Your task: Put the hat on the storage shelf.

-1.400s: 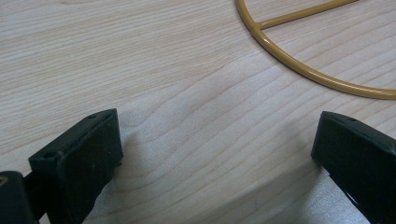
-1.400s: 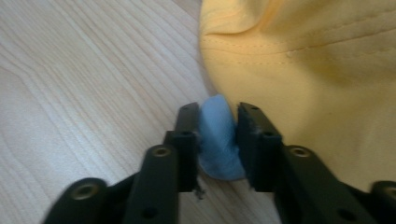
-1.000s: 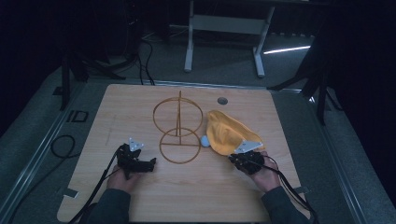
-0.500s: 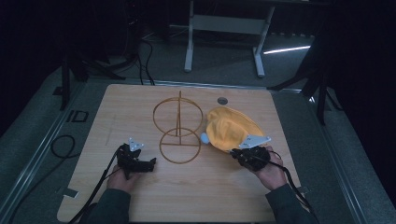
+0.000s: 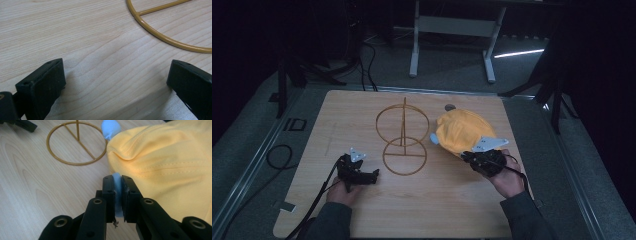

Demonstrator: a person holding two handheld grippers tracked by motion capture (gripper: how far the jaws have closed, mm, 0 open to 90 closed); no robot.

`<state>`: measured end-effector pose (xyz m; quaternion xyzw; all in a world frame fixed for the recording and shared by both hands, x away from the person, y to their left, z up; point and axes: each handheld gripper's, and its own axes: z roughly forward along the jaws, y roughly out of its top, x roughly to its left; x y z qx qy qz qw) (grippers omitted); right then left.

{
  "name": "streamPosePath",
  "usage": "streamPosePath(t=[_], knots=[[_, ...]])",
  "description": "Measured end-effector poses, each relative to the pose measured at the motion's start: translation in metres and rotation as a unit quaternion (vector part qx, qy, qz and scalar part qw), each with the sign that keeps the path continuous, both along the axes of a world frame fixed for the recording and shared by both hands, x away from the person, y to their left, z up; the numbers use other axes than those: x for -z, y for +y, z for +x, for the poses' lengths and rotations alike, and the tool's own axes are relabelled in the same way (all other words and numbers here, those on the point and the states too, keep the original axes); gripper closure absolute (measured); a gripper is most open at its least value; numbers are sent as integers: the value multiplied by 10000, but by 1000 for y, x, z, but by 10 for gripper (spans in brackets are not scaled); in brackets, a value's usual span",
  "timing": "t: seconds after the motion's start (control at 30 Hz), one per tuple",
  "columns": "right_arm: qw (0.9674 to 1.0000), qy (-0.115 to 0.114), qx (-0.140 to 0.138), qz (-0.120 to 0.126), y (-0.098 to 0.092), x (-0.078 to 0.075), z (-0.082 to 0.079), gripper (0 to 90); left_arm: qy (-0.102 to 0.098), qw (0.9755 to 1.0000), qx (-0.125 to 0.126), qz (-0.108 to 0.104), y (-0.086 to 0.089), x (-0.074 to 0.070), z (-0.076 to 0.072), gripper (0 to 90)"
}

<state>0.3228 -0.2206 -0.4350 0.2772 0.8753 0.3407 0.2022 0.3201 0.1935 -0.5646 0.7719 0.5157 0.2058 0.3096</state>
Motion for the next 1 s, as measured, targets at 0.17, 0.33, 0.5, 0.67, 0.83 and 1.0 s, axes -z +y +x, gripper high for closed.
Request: streamPosePath(t=[0.17, 0.33, 0.5, 0.67, 0.83, 1.0], knots=[[10000, -44, -3, 9, 0, -8, 2, 824, 2, 10000, 2, 0, 0, 0, 0, 19], [9999, -121, 15, 48, -1, -17, 4, 824, 10, 10000, 5, 4, 0, 0, 0, 19], [9997, -222, 41, 62, -3, -24, 5, 825, 10, 10000, 6, 4, 0, 0, 0, 19], [9992, -305, 128, 213, -6, -30, 4, 826, 10, 10000, 9, 7, 0, 0, 0, 19], [9989, -361, 157, 250, -7, -36, 5, 826, 14, 10000, 13, 15, 0, 0, 0, 19], [9988, -372, 177, 279, -6, -39, 6, 828, 12, 10000, 11, 9, 0, 0, 0, 19]])
